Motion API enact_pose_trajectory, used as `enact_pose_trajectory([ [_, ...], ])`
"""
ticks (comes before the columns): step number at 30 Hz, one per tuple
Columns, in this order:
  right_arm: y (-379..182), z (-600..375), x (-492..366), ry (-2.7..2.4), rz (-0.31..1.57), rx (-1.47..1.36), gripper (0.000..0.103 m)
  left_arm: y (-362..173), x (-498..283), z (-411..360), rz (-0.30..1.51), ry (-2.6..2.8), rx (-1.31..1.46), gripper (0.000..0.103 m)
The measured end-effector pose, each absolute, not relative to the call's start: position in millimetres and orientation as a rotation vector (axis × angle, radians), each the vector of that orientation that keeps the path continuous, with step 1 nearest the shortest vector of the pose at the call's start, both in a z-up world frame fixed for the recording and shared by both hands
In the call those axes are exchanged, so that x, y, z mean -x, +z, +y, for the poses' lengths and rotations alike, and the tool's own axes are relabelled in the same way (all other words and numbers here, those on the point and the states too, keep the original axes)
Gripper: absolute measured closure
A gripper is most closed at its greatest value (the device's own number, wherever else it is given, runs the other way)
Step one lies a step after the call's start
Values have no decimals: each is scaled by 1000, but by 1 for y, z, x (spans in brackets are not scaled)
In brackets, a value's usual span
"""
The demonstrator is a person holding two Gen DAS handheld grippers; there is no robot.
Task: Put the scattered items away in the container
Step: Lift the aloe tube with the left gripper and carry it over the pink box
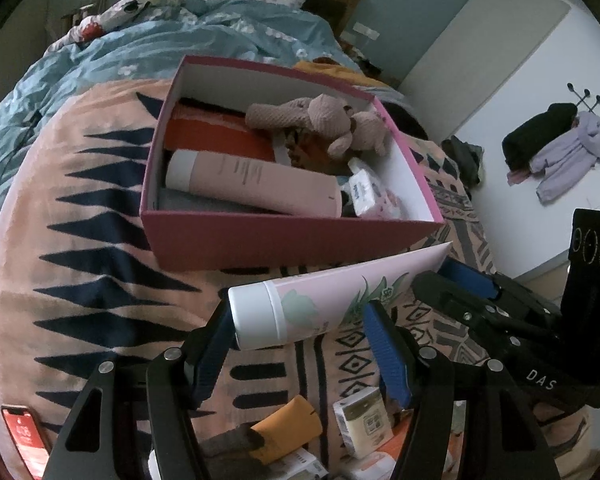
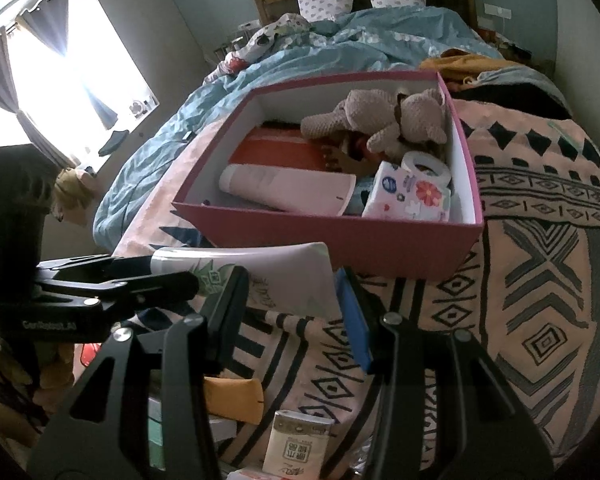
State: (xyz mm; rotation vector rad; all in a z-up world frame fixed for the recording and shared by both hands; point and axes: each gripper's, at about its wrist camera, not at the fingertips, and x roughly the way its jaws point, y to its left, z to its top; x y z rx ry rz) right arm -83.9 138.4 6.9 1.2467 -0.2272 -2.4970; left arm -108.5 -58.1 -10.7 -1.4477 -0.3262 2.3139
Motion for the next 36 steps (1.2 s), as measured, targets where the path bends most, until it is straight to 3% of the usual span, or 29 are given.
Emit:
enact_pose_trajectory([
  [36, 25, 141, 108, -2551, -204, -1192, 54, 15, 137, -56, -299, 2399, 1339, 37],
])
